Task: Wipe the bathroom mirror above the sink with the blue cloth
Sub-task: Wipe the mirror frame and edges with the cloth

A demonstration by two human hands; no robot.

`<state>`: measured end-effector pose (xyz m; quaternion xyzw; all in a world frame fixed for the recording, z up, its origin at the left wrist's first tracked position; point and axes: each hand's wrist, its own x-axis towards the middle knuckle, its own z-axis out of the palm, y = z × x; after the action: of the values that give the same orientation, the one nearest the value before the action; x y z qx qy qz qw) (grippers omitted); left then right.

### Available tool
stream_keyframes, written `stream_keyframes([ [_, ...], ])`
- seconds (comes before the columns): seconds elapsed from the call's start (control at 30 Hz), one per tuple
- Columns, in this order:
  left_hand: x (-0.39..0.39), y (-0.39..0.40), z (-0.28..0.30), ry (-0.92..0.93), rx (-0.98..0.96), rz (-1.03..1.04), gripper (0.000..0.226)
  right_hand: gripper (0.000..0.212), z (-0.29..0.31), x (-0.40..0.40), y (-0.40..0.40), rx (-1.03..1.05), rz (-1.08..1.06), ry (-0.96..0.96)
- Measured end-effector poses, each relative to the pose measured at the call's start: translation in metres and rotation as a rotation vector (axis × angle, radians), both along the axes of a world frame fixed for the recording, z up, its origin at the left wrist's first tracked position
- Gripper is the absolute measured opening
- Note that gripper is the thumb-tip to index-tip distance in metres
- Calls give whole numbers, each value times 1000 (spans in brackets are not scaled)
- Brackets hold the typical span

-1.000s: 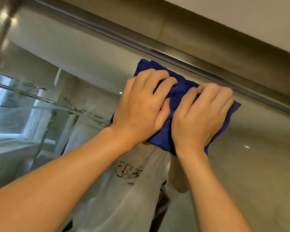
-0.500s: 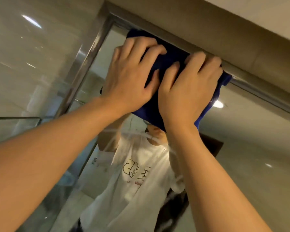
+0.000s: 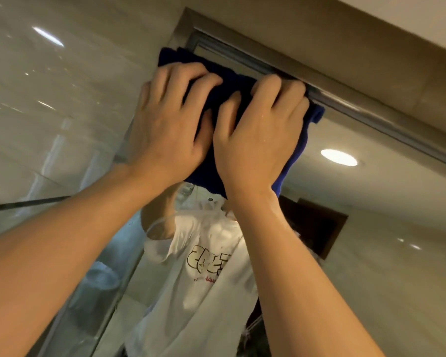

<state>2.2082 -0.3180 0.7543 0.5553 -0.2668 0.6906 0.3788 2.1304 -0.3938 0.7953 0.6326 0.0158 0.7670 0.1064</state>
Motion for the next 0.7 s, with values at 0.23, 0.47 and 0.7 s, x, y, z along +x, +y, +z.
stream_keyframes([
  [0.23,0,-1,-28,25,27,-21,40,18,-26,-4,-8,-19,45,62],
  [0.47,-7,-9,-49,61,27,-1,43,18,-39,-10,-21,-85,93,74],
  [0.7,-32,-29,-62,71,46,-4,44,19,-54,-32,-41,-73,65,56],
])
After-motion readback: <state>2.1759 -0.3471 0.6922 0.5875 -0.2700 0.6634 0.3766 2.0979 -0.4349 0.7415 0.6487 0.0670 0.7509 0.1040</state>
